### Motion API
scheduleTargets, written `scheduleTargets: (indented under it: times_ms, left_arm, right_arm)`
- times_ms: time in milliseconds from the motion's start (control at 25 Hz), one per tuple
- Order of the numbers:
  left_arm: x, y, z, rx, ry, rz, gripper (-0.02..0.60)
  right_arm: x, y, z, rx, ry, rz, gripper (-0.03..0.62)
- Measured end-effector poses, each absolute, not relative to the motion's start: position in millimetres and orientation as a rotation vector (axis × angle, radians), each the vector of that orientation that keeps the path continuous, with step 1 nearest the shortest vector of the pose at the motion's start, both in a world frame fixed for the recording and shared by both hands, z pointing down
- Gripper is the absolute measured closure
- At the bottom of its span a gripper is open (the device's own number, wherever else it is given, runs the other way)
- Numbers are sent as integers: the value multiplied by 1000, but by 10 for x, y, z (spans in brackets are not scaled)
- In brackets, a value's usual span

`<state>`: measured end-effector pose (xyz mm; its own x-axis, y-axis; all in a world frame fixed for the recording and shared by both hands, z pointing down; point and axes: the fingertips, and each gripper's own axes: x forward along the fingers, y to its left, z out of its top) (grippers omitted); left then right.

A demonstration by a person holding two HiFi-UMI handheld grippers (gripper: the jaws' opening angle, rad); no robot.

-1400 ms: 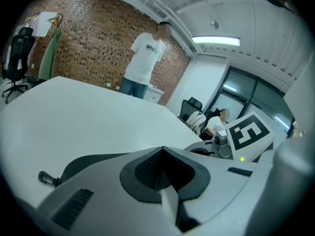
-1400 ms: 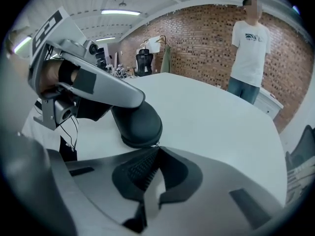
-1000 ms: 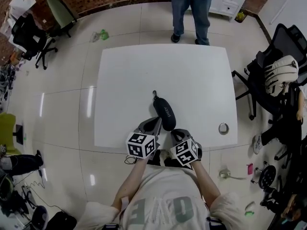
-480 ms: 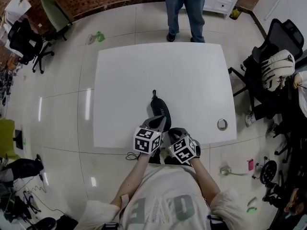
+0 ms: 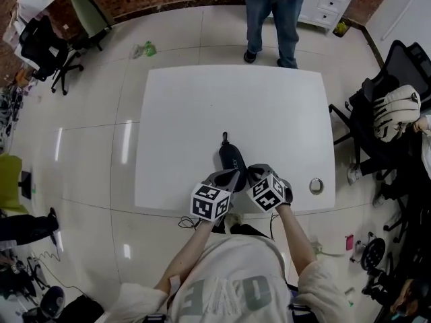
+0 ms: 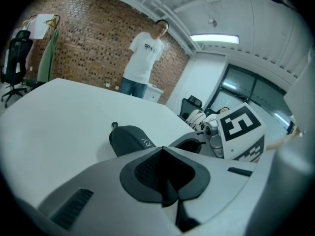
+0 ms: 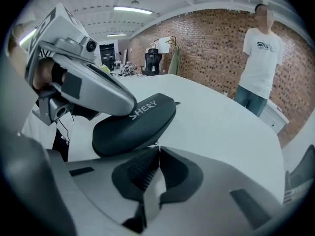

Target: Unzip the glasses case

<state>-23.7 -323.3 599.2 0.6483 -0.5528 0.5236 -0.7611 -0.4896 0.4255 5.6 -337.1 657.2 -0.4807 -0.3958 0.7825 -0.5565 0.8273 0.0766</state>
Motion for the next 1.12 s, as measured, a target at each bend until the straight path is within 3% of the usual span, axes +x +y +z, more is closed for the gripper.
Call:
scheduleTargets:
  times_ms: [200,440,800,1120]
  left_arm:
    - [-264,-3232,5988,2204,-1008,403,578]
    - [-467,-3278,5867,2188,-1075,378,578]
    - [-402,-3308,5898,2254,-1068,449,578]
    - [-328,-3311,5964,2266,-1060,483,578]
  right_arm:
    - [-3,-3498,6554,680,-2154,232,592]
    - [92,-3488,6385,1051,-2110,381,592]
    - [-441,-2759,6479,865,-2199,484,594]
    - [-89,-2833,6513,937,-2135,478,592]
